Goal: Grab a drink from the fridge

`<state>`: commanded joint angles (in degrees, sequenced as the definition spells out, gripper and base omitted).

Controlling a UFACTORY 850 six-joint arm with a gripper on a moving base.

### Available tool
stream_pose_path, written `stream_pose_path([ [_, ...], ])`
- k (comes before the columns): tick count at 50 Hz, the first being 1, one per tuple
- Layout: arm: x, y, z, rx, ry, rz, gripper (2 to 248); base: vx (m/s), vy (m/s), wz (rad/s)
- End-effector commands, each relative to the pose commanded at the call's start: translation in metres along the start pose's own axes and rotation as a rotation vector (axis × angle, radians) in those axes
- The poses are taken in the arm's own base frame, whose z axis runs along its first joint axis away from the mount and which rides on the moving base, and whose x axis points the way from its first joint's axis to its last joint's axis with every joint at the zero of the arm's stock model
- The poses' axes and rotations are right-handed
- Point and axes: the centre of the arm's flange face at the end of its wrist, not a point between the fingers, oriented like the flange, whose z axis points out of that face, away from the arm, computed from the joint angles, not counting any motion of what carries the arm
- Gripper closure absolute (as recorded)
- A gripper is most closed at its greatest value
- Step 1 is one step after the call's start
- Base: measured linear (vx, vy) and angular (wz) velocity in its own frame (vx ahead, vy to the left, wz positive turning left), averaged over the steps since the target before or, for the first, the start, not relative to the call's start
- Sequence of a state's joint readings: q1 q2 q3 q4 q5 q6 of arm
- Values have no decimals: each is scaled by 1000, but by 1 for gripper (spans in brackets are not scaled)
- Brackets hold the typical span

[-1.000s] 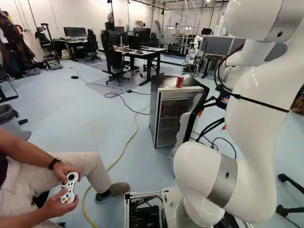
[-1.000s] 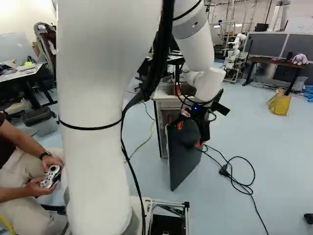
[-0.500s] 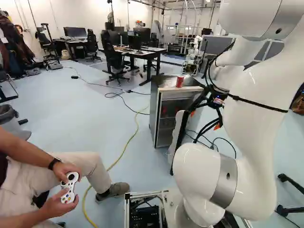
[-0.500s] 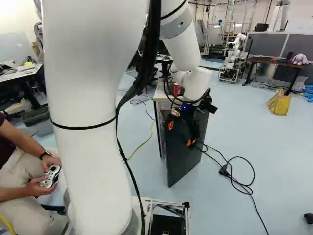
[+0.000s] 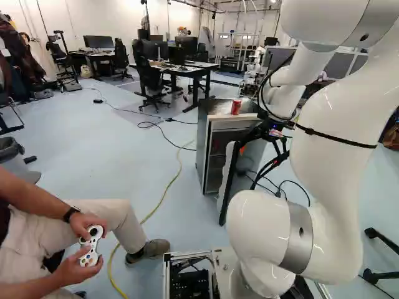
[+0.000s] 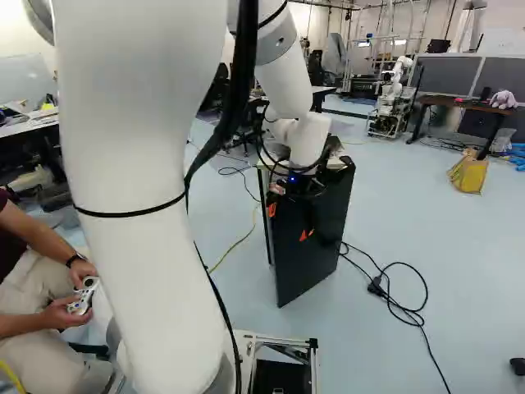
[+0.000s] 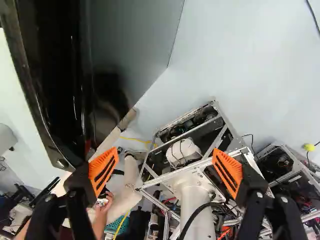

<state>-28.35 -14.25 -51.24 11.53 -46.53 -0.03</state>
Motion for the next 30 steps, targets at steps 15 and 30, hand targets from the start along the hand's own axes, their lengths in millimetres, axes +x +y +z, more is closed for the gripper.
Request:
stream_pose_path([
  [15,6,-32,3,-17,39,-76,3,0,0,0],
  [30,19,-59,4,-29,87,-137,3,0,0,0],
])
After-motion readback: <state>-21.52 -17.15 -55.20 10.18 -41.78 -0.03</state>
